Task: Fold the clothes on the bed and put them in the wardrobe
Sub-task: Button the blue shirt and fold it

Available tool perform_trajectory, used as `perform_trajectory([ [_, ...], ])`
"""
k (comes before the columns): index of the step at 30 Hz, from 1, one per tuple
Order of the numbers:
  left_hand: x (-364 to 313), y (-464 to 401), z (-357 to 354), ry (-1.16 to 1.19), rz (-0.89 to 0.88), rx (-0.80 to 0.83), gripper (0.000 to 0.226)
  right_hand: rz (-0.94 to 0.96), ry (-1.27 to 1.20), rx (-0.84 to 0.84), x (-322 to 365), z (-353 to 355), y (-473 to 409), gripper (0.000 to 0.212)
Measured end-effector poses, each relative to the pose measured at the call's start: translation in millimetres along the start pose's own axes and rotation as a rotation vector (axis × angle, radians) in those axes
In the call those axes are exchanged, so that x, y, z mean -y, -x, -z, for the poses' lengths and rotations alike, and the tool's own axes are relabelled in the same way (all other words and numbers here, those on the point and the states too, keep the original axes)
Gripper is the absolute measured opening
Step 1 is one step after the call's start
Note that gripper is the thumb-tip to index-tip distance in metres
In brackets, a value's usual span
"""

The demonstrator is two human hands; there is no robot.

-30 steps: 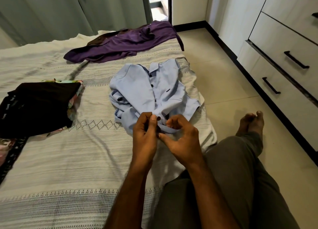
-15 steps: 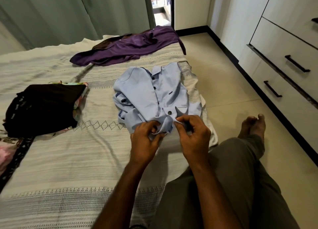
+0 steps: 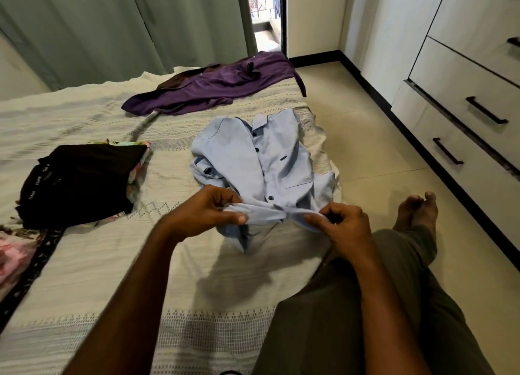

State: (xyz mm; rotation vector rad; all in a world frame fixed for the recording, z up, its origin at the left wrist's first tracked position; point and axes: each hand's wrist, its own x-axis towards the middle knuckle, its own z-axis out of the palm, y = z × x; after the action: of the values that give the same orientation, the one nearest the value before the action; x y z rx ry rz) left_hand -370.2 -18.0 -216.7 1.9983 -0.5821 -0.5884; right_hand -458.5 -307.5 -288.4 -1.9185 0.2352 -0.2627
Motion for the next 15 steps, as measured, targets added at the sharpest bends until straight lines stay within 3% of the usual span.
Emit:
perform_trajectory([
  [2, 1.8, 2.9, 13.9, -0.103, 0.012, 0.013, 0.011, 0.013, 0.002, 0.137, -5.2, 14.7, 0.3, 0.011],
  [4, 1.2, 7.3, 20.8, -0.060, 0.002, -0.045, 0.003, 0.029, 0.034, 0.217, -7.7, 24.8, -1.0, 0.024],
  [6, -0.2, 11.9, 25.3, 0.031, -0.029, -0.114, 0.012, 0.040, 0.071, 0.251, -6.9, 30.1, -5.7, 0.029],
  [10, 2.4, 12.6, 32.2, 0.107, -0.040, -0.195, 0.031, 0.073, 0.252, 0.335, 3.5, 22.9, -22.9, 0.019],
  [15, -13.2, -9.2, 39.4, 0.234, -0.123, -0.567, 0.010, 0.174, 0.415, 0.483, 43.3, 9.3, -50.5, 0.012],
])
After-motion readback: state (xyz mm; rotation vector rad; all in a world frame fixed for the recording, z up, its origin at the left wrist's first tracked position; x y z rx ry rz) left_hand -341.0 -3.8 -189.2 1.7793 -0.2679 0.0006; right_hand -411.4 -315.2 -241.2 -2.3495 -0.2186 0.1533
